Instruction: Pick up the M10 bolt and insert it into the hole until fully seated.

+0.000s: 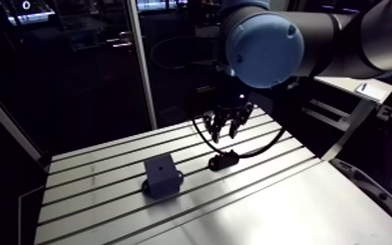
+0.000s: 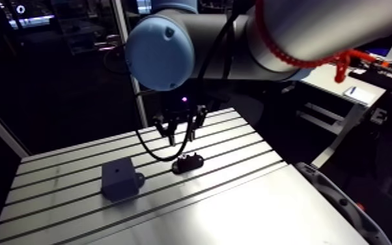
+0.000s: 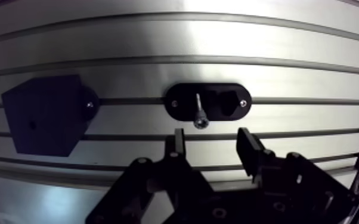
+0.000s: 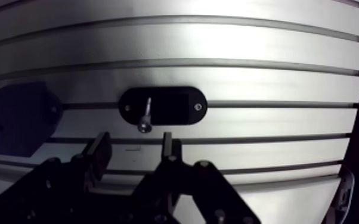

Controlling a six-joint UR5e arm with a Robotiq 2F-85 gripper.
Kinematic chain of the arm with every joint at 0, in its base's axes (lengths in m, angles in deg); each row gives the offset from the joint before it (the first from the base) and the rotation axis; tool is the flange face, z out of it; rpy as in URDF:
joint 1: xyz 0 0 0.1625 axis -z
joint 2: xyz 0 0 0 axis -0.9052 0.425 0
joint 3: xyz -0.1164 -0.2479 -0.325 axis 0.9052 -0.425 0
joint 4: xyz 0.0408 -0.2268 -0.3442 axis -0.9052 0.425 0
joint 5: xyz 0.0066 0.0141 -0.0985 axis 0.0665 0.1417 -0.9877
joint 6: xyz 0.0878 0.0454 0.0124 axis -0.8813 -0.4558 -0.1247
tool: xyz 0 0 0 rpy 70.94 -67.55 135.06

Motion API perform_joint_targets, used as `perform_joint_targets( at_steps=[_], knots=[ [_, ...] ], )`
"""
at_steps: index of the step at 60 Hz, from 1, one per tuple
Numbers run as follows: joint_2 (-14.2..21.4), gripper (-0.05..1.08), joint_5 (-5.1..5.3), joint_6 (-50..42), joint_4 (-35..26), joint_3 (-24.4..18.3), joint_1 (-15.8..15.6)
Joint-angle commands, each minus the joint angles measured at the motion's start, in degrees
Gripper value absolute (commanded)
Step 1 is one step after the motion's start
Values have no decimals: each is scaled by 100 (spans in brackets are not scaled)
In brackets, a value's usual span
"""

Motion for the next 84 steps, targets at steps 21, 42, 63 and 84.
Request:
perform_joint_targets(
  at_steps=[21,42,63,84],
  knots=[
    [-197,47,-8,-22,46,-14,-9],
    [-276,49,-8,-22,63,-14,-16],
    [-320,49,-9,-31,64,3,-26],
    [-400,50,-26,-31,150,-6,-26]
  ],
)
